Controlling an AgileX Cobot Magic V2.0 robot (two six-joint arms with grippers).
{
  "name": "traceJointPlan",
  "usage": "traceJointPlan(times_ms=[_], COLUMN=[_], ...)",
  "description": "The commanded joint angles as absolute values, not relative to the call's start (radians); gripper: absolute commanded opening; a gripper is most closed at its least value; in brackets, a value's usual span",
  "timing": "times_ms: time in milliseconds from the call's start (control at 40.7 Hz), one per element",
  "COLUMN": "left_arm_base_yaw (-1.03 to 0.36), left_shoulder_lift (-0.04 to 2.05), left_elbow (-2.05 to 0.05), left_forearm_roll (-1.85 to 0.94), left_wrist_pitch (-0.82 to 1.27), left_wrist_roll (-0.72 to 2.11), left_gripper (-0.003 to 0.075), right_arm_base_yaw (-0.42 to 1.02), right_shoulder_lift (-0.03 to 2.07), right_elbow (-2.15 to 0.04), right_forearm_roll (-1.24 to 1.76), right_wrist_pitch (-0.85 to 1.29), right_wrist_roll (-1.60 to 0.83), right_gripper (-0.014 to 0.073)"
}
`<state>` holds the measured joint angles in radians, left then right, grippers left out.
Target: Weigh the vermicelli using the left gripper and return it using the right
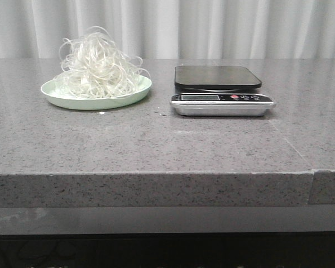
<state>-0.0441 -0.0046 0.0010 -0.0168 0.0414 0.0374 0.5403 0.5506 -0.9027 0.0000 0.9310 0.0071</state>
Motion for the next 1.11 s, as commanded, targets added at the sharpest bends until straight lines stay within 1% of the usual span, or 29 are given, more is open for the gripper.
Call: traceJointPlan(times_ms=[0, 270, 541, 1082], left_arm_base_yaw=[-0.048, -0.083, -0.083, -0.083], left_shoulder_lift=[-0.026, -0.026, -0.026, -0.026], left_elbow=[0.009, 0.009, 0.009, 0.009], left_forearm_roll=[-0.086, -0.046, -0.031, -0.016], left_wrist_pitch=[-0.048, -0.052, -0.052, -0.05], left_wrist_roll=[0.11, 0.1, 0.055, 0.055], left_gripper=[0.0141, 0.0141, 0.0141, 0.0141], right_arm_base_yaw=[0.534, 0.534, 0.534, 0.534], right_shoulder_lift=[0.557, 0.557, 0.557, 0.557], right_elbow=[-0.926, -0.926, -0.926, -0.926], right_forearm_roll=[-0.017, -0.017, -0.017, -0.017], right_wrist_pitch=[0.862, 0.862, 0.863, 0.865], right_wrist_roll=[0.0, 0.0, 0.0, 0.0], right_gripper=[0.0162, 0.0162, 0.0162, 0.0162])
